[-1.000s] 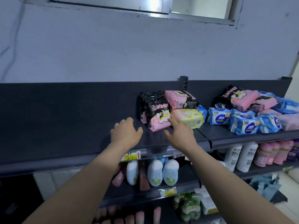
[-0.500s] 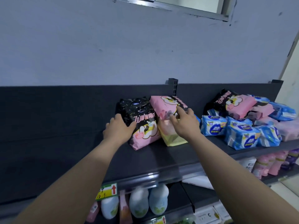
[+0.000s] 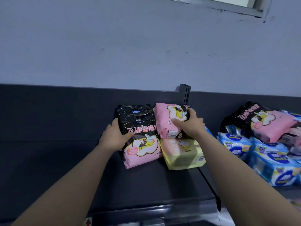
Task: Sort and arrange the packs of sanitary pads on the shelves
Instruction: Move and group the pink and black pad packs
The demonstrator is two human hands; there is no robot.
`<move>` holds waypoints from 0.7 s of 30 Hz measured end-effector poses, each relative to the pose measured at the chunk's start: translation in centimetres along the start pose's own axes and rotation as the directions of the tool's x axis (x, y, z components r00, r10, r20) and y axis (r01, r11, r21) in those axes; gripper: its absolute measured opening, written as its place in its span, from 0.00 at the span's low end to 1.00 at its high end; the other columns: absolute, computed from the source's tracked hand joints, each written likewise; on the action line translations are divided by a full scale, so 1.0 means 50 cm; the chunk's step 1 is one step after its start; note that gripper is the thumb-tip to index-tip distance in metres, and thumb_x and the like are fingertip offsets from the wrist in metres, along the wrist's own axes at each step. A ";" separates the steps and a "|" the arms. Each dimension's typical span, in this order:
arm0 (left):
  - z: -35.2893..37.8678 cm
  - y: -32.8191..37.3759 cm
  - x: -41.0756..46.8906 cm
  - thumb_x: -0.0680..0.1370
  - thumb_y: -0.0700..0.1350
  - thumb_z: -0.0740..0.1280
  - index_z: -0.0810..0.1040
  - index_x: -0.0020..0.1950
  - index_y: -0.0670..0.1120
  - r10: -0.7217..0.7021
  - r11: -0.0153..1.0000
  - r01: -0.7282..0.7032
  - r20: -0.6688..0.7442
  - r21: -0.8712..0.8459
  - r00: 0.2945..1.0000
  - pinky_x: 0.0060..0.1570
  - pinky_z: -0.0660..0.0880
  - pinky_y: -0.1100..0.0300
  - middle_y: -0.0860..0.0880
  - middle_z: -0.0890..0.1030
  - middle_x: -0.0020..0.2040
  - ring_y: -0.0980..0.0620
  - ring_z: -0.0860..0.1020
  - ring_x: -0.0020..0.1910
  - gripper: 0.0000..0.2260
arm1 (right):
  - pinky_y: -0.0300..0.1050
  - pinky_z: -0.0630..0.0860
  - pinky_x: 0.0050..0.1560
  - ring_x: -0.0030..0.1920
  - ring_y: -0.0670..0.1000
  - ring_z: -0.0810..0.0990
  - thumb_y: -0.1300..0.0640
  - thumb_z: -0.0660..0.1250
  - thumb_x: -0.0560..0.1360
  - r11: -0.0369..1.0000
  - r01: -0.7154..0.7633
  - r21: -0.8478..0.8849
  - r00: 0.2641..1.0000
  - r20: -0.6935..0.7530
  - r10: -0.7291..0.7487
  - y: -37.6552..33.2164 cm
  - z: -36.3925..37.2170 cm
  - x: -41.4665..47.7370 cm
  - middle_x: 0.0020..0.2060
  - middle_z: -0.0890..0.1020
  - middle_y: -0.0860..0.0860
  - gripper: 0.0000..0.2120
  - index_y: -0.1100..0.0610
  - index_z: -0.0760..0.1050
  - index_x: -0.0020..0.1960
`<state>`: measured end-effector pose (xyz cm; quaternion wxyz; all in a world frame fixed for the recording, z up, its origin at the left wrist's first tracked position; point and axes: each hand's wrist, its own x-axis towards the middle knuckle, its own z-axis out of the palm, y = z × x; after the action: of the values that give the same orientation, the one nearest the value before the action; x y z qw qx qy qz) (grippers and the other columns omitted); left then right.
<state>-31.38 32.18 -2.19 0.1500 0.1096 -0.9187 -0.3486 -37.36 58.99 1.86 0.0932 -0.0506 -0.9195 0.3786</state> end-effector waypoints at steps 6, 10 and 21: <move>0.011 -0.006 0.001 0.76 0.52 0.70 0.66 0.69 0.44 0.019 0.992 -0.023 -0.033 -0.123 0.999 0.50 0.71 0.57 0.47 0.76 0.62 0.49 0.75 0.55 0.26 | 0.52 0.76 0.59 0.58 0.52 0.78 0.49 0.81 0.62 0.919 0.162 0.360 0.987 -0.043 -0.157 0.008 -0.010 -0.009 0.58 0.77 0.49 0.48 0.55 0.55 0.71; 0.011 -0.005 -0.007 0.79 0.52 0.66 0.69 0.67 0.43 0.019 0.980 -0.026 -0.037 -0.199 0.999 0.35 0.69 0.65 0.50 0.80 0.52 0.58 0.75 0.37 0.20 | 0.49 0.76 0.59 0.56 0.49 0.78 0.49 0.83 0.60 0.898 0.234 0.373 0.967 0.007 -0.255 -0.009 0.005 -0.047 0.59 0.77 0.47 0.51 0.51 0.56 0.73; -0.038 -0.044 0.031 0.73 0.69 0.63 0.53 0.79 0.46 -0.027 0.835 0.142 0.217 -0.531 0.976 0.68 0.62 0.52 0.51 0.63 0.75 0.49 0.64 0.72 0.43 | 0.59 0.66 0.68 0.68 0.59 0.67 0.42 0.80 0.58 0.996 0.089 0.028 0.996 0.005 -0.089 -0.054 0.101 -0.105 0.70 0.59 0.56 0.59 0.48 0.46 0.77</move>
<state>-31.94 28.94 -2.00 0.0659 0.0674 -0.7867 -0.6101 -33.35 52.75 -0.45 0.1078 -0.0072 -0.9157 0.3870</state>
